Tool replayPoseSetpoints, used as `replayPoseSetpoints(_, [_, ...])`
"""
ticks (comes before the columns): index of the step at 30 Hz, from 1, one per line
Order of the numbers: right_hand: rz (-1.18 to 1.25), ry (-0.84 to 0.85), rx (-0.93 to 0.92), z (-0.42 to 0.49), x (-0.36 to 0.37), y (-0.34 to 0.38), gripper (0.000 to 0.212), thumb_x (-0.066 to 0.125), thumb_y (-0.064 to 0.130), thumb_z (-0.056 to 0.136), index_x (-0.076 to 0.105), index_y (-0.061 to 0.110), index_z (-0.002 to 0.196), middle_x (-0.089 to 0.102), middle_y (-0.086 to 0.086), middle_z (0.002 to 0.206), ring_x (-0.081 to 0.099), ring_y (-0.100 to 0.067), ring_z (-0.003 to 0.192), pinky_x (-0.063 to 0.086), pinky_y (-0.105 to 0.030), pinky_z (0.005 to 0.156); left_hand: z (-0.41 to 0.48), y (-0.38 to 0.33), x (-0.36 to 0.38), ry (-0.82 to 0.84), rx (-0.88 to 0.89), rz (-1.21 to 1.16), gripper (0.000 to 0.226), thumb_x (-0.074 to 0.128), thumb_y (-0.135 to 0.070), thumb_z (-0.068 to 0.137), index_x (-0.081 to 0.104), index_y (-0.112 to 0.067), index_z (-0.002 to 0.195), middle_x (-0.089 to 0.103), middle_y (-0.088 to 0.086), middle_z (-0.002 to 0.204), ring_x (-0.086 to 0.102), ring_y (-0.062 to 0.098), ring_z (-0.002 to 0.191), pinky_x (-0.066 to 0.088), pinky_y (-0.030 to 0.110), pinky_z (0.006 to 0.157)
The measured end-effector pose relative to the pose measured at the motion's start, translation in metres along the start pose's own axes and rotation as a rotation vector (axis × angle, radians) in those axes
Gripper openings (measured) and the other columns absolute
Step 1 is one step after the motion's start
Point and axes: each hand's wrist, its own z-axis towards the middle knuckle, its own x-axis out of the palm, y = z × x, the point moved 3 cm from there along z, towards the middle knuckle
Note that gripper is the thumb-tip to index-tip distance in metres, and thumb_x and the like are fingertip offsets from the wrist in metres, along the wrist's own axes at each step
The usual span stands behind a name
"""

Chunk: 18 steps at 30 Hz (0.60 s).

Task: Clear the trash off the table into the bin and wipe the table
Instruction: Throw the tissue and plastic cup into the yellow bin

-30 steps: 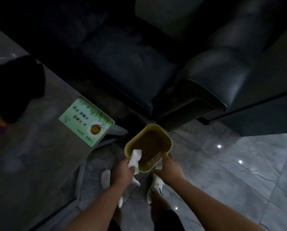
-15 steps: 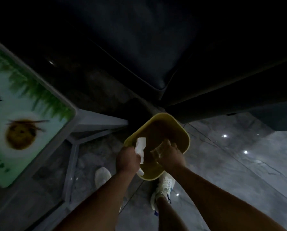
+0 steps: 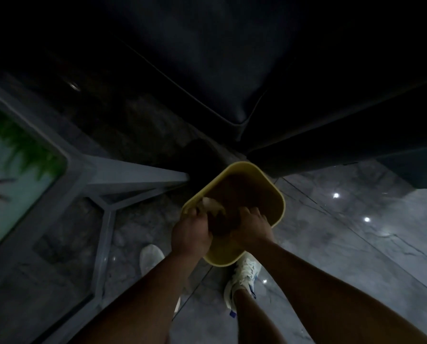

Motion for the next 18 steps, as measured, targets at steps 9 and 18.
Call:
replayPoseSetpoints(9, [-0.058, 0.013, -0.047, -0.079, -0.051, 0.032, 0.061, 0.06, 0.036, 0.098, 0.036, 0.023, 0.153, 0.042, -0.009, 0.152, 0.044, -0.029, 0.136, 0.045, -0.042, 0.105, -0.061, -0.014, -0.055, -0.012, 0.096, 0.167, 0.036, 0.055, -0.035, 0.088, 0.054, -0.018, 0.12, 0.053, 0.009, 0.122, 0.057, 0.03, 0.105, 0.047, 0.038, 0.08])
replayPoseSetpoints(18, [-0.078, -0.068, -0.12, -0.214, -0.122, 0.075, 0.056, 0.059, 0.04, 0.095, 0.042, 0.021, 0.145, 0.051, -0.01, 0.141, 0.054, -0.031, 0.125, 0.055, -0.045, 0.09, -0.182, -0.027, -0.137, -0.025, 0.043, 0.08, 0.038, 0.054, -0.042, 0.089, 0.057, -0.019, 0.12, 0.055, 0.01, 0.124, 0.06, 0.031, 0.106, 0.048, 0.041, 0.083])
